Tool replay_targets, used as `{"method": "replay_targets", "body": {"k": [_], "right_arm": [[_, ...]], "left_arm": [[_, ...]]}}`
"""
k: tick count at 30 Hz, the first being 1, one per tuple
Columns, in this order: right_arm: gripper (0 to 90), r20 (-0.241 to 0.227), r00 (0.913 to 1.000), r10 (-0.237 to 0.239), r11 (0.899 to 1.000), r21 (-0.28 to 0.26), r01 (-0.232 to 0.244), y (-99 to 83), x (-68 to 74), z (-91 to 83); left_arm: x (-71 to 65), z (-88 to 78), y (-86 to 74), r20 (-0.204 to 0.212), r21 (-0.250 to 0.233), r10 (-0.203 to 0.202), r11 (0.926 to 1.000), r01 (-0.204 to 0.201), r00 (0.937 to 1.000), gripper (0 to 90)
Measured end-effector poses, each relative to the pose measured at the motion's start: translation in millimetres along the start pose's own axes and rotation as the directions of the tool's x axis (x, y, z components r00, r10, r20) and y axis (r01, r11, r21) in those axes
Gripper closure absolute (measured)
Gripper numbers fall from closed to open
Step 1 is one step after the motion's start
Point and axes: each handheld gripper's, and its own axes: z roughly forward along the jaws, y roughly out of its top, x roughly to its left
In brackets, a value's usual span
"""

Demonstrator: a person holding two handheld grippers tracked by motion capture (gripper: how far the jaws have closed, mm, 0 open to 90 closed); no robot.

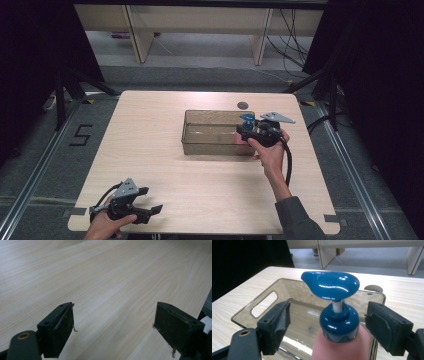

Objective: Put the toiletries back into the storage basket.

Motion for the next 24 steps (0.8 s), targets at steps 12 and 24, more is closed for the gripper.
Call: {"method": "replay_targets", "body": {"k": [12,24], "right_arm": [[21.0,-0.003,1.0,0.0,1.0,-0.014,0.0,-2.0,-1.5,-10.3],[21.4,-0.029,0.9996,0.0,1.0,-0.012,0.0,-7.1,5.0,-14.9]], "left_arm": [[-1.4,0.1,3.2,-0.002,0.008,0.007,0.9999,-0.007,1.0,15.5],[-0.8,0.2,2.6,0.003,0.009,0.011,0.9999,-0.011,0.9999,15.5]]}}
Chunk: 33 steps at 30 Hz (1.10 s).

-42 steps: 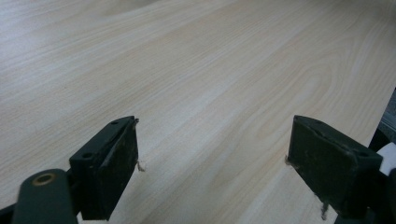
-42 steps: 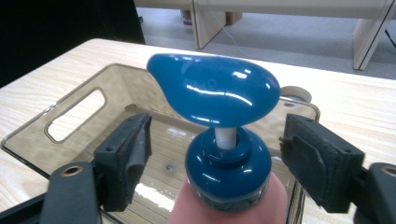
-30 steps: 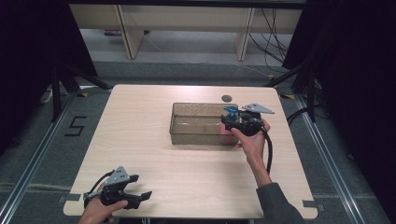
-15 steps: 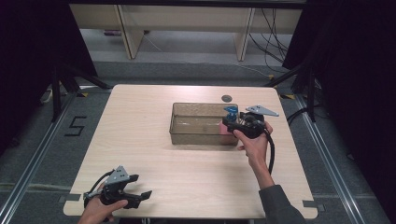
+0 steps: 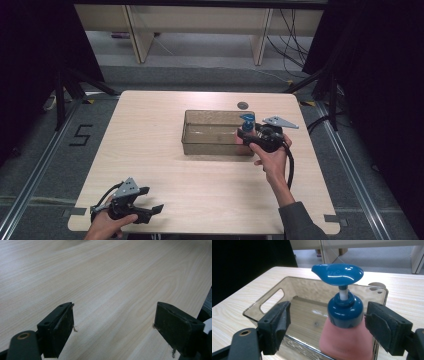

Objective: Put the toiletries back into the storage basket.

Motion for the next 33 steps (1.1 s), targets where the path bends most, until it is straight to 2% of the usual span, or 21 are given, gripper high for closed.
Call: {"method": "replay_targets", "body": {"k": [4,5,6,10,11,12,15,16,19,20,21,25,27,29,31,33], "right_arm": [[21.4,0.004,1.0,0.006,1.0,-0.007,-0.006,-0.5,1.2,-2.3],[21.4,0.007,0.9999,0.008,1.0,0.008,-0.008,0.7,1.5,-4.2],[21.5,0.006,1.0,-0.006,1.0,-0.003,0.006,1.0,0.7,-4.9],[21.5,-0.004,0.9999,0.011,1.0,0.0,-0.011,0.6,3.1,-5.7],[21.5,0.01,0.9999,-0.008,1.0,0.003,0.008,0.8,2.4,-6.8],[21.5,-0.006,1.0,0.006,1.0,-0.003,-0.006,0.3,3.2,-5.9],[21.7,0.007,0.9999,-0.012,1.0,0.003,0.012,0.4,3.9,-8.6],[21.7,-0.007,0.9999,0.014,1.0,-0.003,-0.014,-0.5,5.4,-7.9],[21.7,-0.002,1.0,-0.001,1.0,-0.001,0.001,-0.8,5.0,-9.4],[21.7,0.013,0.9999,-0.005,1.0,0.002,0.005,-0.9,4.6,-9.3],[21.7,0.016,0.9998,0.014,1.0,0.004,-0.014,-1.4,5.6,-9.8],[21.7,0.006,0.9999,-0.015,1.0,0.006,0.015,-2.5,4.7,-10.7],[21.7,-0.006,1.0,0.006,1.0,0.009,-0.006,-3.1,6.9,-10.5],[21.7,0.004,0.9999,-0.011,1.0,0.013,0.011,-3.3,6.8,-11.6],[21.8,-0.016,0.9999,0.005,1.0,0.006,-0.004,-4.5,8.2,-10.1],[21.7,-0.01,0.9998,0.015,1.0,0.013,-0.015,-5.0,9.9,-11.1]], "left_arm": [[0.3,-1.0,-0.4,-0.01,-0.002,0.0,1.0,0.0,1.0,15.5],[0.3,-1.2,-0.4,-0.01,-0.004,0.0,1.0,0.0,0.9999,15.4],[0.5,-1.3,-0.3,-0.01,-0.004,0.001,1.0,-0.001,1.0,15.5],[1.0,-0.2,-1.9,0.001,-0.009,0.002,1.0,-0.002,1.0,15.5],[1.0,-0.2,-2.0,0.0,-0.009,0.002,1.0,-0.002,1.0,15.5],[0.6,-0.4,-2.1,-0.004,-0.009,-0.005,0.9999,0.005,1.0,15.5],[0.9,-0.9,-1.3,-0.005,-0.006,-0.001,1.0,0.001,1.0,15.5],[1.2,-0.6,-1.3,0.0,-0.007,-0.001,1.0,0.001,1.0,15.5],[0.4,0.3,-1.5,-0.001,-0.004,-0.005,1.0,0.005,1.0,15.5],[0.4,0.3,-1.5,0.001,-0.004,-0.004,1.0,0.004,1.0,15.5],[0.5,0.8,-1.7,0.003,-0.01,-0.005,0.9999,0.005,1.0,15.4],[1.0,0.7,-1.7,0.004,-0.017,-0.004,0.9998,0.004,1.0,15.5],[0.6,1.1,-1.9,0.004,-0.02,-0.009,0.9998,0.009,1.0,15.5],[0.8,0.7,-1.8,0.004,-0.014,-0.002,0.9999,0.002,1.0,15.5],[0.8,0.7,-1.8,0.004,-0.014,-0.003,0.9999,0.003,1.0,15.5],[0.6,1.0,-2.0,0.004,-0.018,-0.007,0.9998,0.007,1.0,15.5]]}}
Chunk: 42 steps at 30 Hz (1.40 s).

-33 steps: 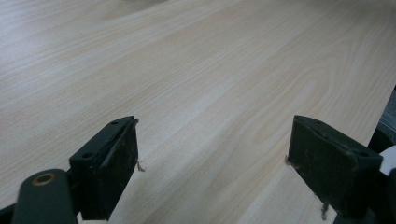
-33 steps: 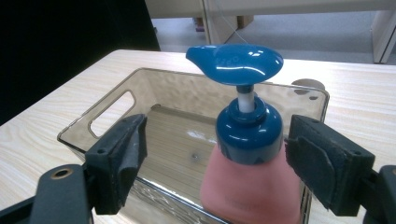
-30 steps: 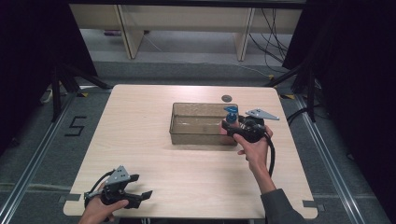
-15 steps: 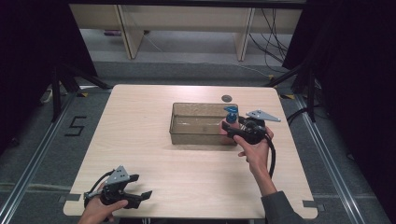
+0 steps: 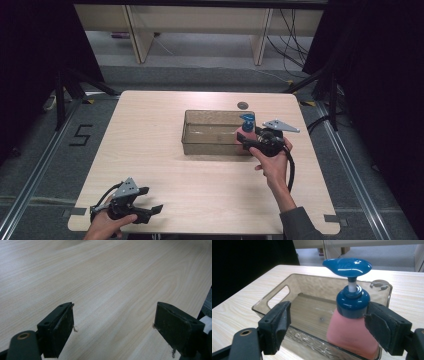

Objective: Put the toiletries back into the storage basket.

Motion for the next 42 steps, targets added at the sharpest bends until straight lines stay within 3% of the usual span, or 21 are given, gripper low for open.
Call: {"method": "replay_targets", "body": {"k": [3,4,6,9,10,18,20,25,28,29,30,31,32,35,37,42], "right_arm": [[21.7,0.001,0.9996,-0.026,1.0,-0.007,0.026,-0.7,0.0,0.7],[21.7,0.013,0.9997,-0.022,1.0,0.005,0.022,-0.7,0.9,0.0],[21.7,-0.009,0.9999,-0.008,1.0,0.002,0.008,-1.4,2.5,-1.6],[21.6,0.002,0.999,-0.045,0.999,0.0,0.045,-2.3,2.2,-2.1],[21.6,-0.02,0.9998,-0.006,1.0,0.002,0.006,-3.2,4.5,-2.2],[21.4,-0.004,0.9991,-0.042,0.999,0.013,0.042,-3.2,6.1,-6.4],[21.4,-0.022,0.9998,0.0,1.0,0.004,0.0,-4.6,9.5,-6.3],[21.3,-0.018,0.9987,-0.048,0.999,0.0,0.048,-6.1,9.7,-7.4],[21.3,-0.033,0.999,-0.031,1.0,-0.001,0.031,-7.0,11.7,-7.2],[21.3,-0.018,0.9984,-0.054,0.999,0.01,0.054,-6.7,10.9,-9.0],[21.4,-0.024,0.9995,-0.019,1.0,0.004,0.019,-7.7,13.8,-8.8],[21.3,-0.019,0.9981,-0.058,0.998,-0.002,0.058,-7.7,11.5,-8.6],[21.3,-0.013,0.9981,-0.06,0.998,0.005,0.06,-7.7,11.9,-9.4],[21.3,-0.04,0.9988,-0.026,0.999,0.019,0.027,-9.1,14.2,-10.0],[21.3,-0.021,0.9994,-0.026,1.0,0.004,0.026,-10.9,15.1,-9.0],[21.4,-0.045,0.9982,-0.04,0.999,0.011,0.041,-12.5,17.2,-10.6]], "left_arm": [[0.1,-0.6,0.3,-0.003,0.008,0.003,1.0,-0.003,1.0,15.5],[0.2,-0.7,0.3,-0.003,0.009,0.004,0.9999,-0.004,1.0,15.5],[-0.1,-0.4,0.2,-0.002,0.006,0.002,1.0,-0.002,1.0,15.5],[0.2,-0.5,0.1,-0.002,0.005,0.004,1.0,-0.004,1.0,15.5],[0.3,-0.4,0.0,-0.001,0.004,0.004,1.0,-0.004,1.0,15.5],[0.1,-0.5,0.2,-0.004,0.008,0.003,1.0,-0.003,1.0,15.5],[0.1,-0.1,0.0,-0.001,0.002,0.002,1.0,-0.002,1.0,15.5],[0.2,0.0,-0.1,-0.002,0.002,0.002,1.0,-0.002,1.0,15.5],[0.2,-0.1,-0.1,-0.002,0.002,0.002,1.0,-0.002,1.0,15.5],[0.2,-0.1,0.0,-0.002,0.003,0.003,1.0,-0.003,1.0,15.5],[0.2,0.0,-0.1,-0.002,0.003,0.003,1.0,-0.003,1.0,15.5],[0.2,0.0,-0.1,-0.002,0.002,0.003,1.0,-0.003,1.0,15.5],[0.2,0.0,-0.1,-0.003,0.003,0.003,1.0,-0.003,1.0,15.4],[0.2,-0.1,-0.1,-0.003,0.003,0.002,1.0,-0.002,1.0,15.5],[0.2,-0.1,-0.1,-0.003,0.003,0.003,1.0,-0.003,1.0,15.5],[0.2,-1.0,0.4,-0.006,0.018,0.005,0.9998,-0.005,1.0,15.4]]}}
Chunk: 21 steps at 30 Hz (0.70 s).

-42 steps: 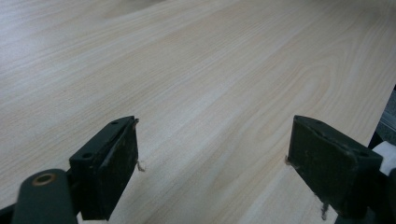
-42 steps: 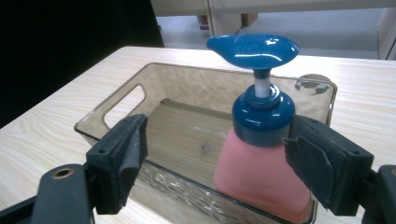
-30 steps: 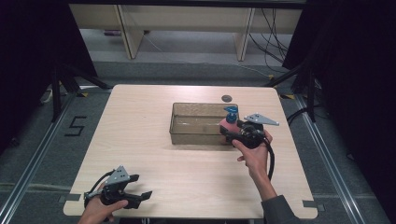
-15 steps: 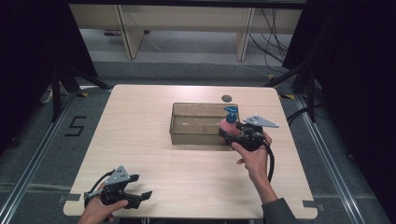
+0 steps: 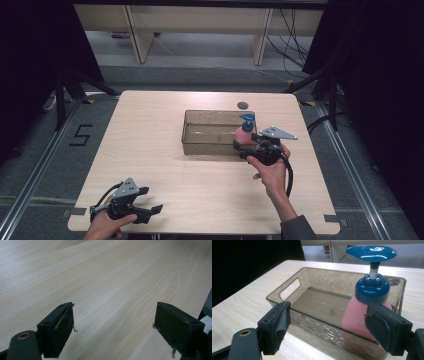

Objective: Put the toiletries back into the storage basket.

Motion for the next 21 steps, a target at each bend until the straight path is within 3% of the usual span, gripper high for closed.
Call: {"method": "replay_targets", "body": {"k": [2,4,8,10,11,15,17,20,21], "right_arm": [[21.3,-0.001,0.9999,0.015,1.0,0.001,-0.015,-1.2,2.1,-0.5],[21.4,0.009,0.9998,-0.02,1.0,0.007,0.02,-1.6,2.1,-1.5],[21.3,-0.018,0.9998,-0.012,1.0,0.001,0.012,-2.6,5.5,-1.0],[21.3,-0.006,0.9996,-0.027,1.0,-0.005,0.027,-2.6,7.1,-2.2],[21.3,-0.025,0.9996,-0.014,1.0,-0.001,0.014,-3.2,8.4,-1.7],[21.2,-0.023,0.9996,-0.014,1.0,0.009,0.014,-5.6,11.8,-1.7],[21.2,-0.033,0.9988,-0.037,0.999,-0.002,0.037,-6.8,12.4,-1.7],[21.2,-0.046,0.9986,-0.026,1.0,0.009,0.026,-8.1,15.6,-2.4],[21.2,-0.051,0.9986,0.009,1.0,0.015,-0.009,-9.1,19.3,-3.6]], "left_arm": [[0.0,1.0,-0.4,0.003,-0.014,-0.002,0.9999,0.002,1.0,15.5],[-0.2,0.4,-0.3,-0.003,-0.008,-0.002,1.0,0.002,1.0,15.5],[1.4,-0.5,0.0,-0.006,0.01,0.013,0.9999,-0.013,0.9999,15.5],[1.0,0.0,-0.1,-0.003,0.004,0.008,1.0,-0.008,1.0,15.4],[1.2,-0.2,-0.1,-0.004,0.006,0.01,0.9999,-0.01,0.9999,15.5],[0.7,0.1,-0.2,-0.002,0.0,0.003,1.0,-0.003,1.0,15.4],[0.7,0.2,-0.3,-0.001,-0.002,0.001,1.0,-0.001,1.0,15.5],[0.7,0.2,-0.2,-0.002,-0.001,0.001,1.0,-0.001,1.0,15.5],[0.7,0.2,-0.2,-0.001,-0.002,0.001,1.0,-0.001,1.0,15.5]]}}
